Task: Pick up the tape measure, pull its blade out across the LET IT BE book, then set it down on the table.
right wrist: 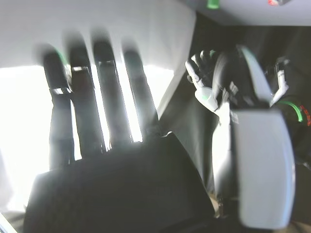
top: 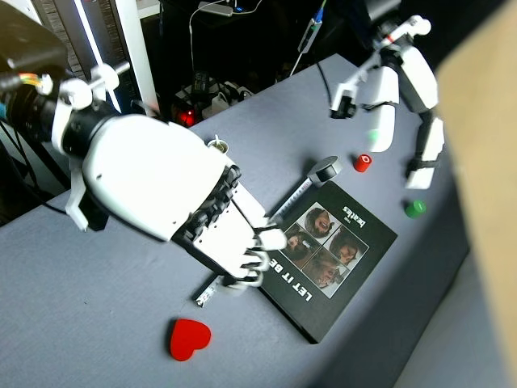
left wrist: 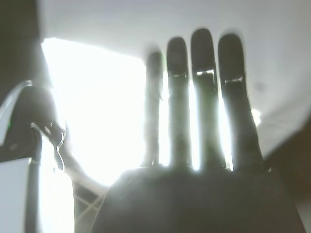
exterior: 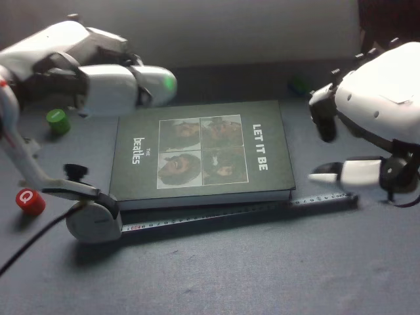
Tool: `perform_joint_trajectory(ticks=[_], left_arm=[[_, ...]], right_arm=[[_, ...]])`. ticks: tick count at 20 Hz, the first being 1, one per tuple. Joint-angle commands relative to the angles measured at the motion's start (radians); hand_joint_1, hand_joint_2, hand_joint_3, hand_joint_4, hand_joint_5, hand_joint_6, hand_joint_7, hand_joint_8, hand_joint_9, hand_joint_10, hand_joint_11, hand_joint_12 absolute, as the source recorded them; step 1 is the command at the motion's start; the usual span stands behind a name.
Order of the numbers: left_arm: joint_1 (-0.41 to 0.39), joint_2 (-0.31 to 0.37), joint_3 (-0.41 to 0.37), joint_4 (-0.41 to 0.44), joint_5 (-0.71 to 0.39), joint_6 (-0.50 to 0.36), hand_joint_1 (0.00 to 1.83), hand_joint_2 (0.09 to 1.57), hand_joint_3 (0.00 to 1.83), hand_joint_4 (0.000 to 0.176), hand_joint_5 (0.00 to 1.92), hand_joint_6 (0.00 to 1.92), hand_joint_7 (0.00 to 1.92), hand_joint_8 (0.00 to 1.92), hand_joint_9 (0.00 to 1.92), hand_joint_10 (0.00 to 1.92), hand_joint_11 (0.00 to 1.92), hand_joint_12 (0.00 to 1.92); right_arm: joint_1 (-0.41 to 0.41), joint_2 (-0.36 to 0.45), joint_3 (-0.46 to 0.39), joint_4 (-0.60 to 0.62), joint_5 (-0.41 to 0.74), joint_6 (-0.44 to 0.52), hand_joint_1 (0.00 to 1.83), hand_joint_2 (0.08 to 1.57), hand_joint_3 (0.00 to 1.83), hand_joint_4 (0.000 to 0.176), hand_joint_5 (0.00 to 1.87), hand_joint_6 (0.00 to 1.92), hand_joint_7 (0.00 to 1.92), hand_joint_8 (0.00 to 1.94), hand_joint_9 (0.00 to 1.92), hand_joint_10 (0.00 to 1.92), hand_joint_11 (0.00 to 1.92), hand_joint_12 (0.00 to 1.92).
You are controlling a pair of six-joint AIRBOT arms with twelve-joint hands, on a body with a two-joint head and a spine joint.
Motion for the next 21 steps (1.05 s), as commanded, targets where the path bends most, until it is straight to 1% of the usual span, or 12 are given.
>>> perform_joint_trajectory(ticks=[1, 2, 3, 4, 5, 6, 7, 10, 13, 18, 20, 21], left_arm=[[-0.023, 0.001, -0.006, 0.037, -0.052, 0.012, 0.76, 1.15, 0.01, 0.0, 0.68, 1.92, 0.7, 1.92, 0.89, 1.92, 0.96, 1.92], [-0.039, 0.0, -0.028, 0.01, -0.052, 0.051, 0.78, 1.16, 0.0, 0.0, 0.75, 1.92, 0.76, 1.92, 0.94, 1.92, 1.0, 1.92], [-0.052, -0.003, -0.05, -0.023, -0.056, 0.086, 0.79, 1.16, 0.0, 0.0, 0.86, 1.92, 0.84, 1.92, 1.01, 1.92, 1.06, 1.92], [-0.056, -0.009, -0.071, -0.031, -0.073, 0.094, 0.76, 1.18, 0.0, 0.0, 1.0, 1.92, 0.97, 1.92, 1.12, 1.92, 1.17, 1.92], [-0.056, -0.014, -0.09, -0.031, -0.085, 0.096, 0.72, 1.21, 0.01, 0.0, 1.11, 1.92, 1.08, 1.92, 1.23, 1.92, 1.28, 1.92], [-0.055, -0.02, -0.103, -0.032, -0.089, 0.099, 0.69, 1.23, 0.01, 0.0, 1.2, 1.92, 1.18, 1.92, 1.34, 1.92, 1.39, 1.92], [-0.049, -0.031, -0.116, -0.031, -0.103, 0.097, 0.67, 1.25, 0.01, 0.0, 1.24, 1.92, 1.25, 1.92, 1.41, 1.92, 1.47, 1.92], [-0.021, -0.061, -0.132, 0.005, -0.118, 0.061, 0.66, 1.27, 0.01, 0.0, 1.24, 1.92, 1.26, 1.92, 1.42, 1.92, 1.49, 1.92], [0.037, -0.112, -0.156, 0.078, -0.206, -0.066, 0.71, 1.26, 0.0, 0.0, 1.18, 1.92, 1.22, 1.92, 1.38, 1.92, 1.47, 1.92], [0.044, -0.141, -0.178, 0.089, -0.239, -0.089, 0.75, 1.22, 0.0, 0.0, 1.11, 1.92, 1.17, 1.92, 1.33, 1.92, 1.42, 1.92], [0.036, -0.142, -0.177, 0.089, -0.243, -0.09, 0.81, 1.23, 0.0, 0.0, 1.23, 1.92, 1.26, 1.92, 1.44, 1.92, 1.56, 1.92], [0.036, -0.142, -0.176, 0.089, -0.243, -0.09, 0.81, 1.21, 0.0, 0.0, 1.24, 1.92, 1.27, 1.92, 1.44, 1.92, 1.57, 1.92]], right_arm=[[0.009, 0.006, -0.003, -0.061, 0.044, 0.004, 0.95, 1.03, 0.0, 0.0, 0.97, 1.92, 1.22, 1.94, 1.48, 1.92, 1.7, 1.92], [0.009, 0.006, -0.003, -0.061, 0.044, 0.005, 0.92, 1.09, 0.01, 0.0, 1.09, 1.92, 1.34, 1.94, 1.57, 1.92, 1.77, 1.92], [0.009, 0.006, -0.003, -0.061, 0.043, 0.005, 0.81, 1.22, 0.01, 0.0, 1.17, 1.92, 1.41, 1.94, 1.61, 1.92, 1.81, 1.92], [0.009, 0.005, -0.003, -0.061, 0.042, 0.006, 0.72, 1.31, 0.01, 0.067, 1.24, 1.92, 1.45, 1.94, 1.64, 1.92, 1.83, 1.92], [0.009, 0.005, -0.003, -0.061, 0.041, 0.009, 0.67, 1.35, 0.01, 0.154, 1.29, 1.92, 1.47, 1.94, 1.67, 1.92, 1.84, 1.92], [0.009, 0.005, -0.004, -0.061, 0.04, 0.011, 0.67, 1.36, 0.0, 0.172, 1.31, 1.92, 1.48, 1.94, 1.68, 1.92, 1.84, 1.92], [0.009, 0.005, -0.005, -0.061, 0.04, 0.012, 0.68, 1.36, 0.0, 0.175, 1.31, 1.92, 1.49, 1.94, 1.69, 1.92, 1.85, 1.92], [0.01, 0.004, -0.006, -0.061, 0.038, 0.014, 0.75, 1.34, 0.0, 0.176, 1.29, 1.92, 1.5, 1.94, 1.71, 1.92, 1.88, 1.92], [0.008, 0.002, -0.006, -0.062, 0.036, 0.014, 0.83, 1.36, 0.01, 0.176, 1.3, 1.92, 1.53, 1.94, 1.75, 1.92, 1.92, 1.92], [0.007, 0.001, -0.006, -0.07, 0.037, 0.014, 0.87, 1.35, 0.0, 0.176, 1.3, 1.92, 1.52, 1.94, 1.76, 1.92, 1.92, 1.92], [0.006, 0.001, -0.006, -0.078, 0.037, 0.015, 0.93, 1.31, 0.0, 0.176, 1.31, 1.92, 1.52, 1.94, 1.75, 1.92, 1.92, 1.92], [0.005, 0.001, -0.006, -0.083, 0.038, 0.017, 0.97, 1.29, 0.0, 0.176, 1.31, 1.92, 1.53, 1.94, 1.76, 1.92, 1.92, 1.92]])
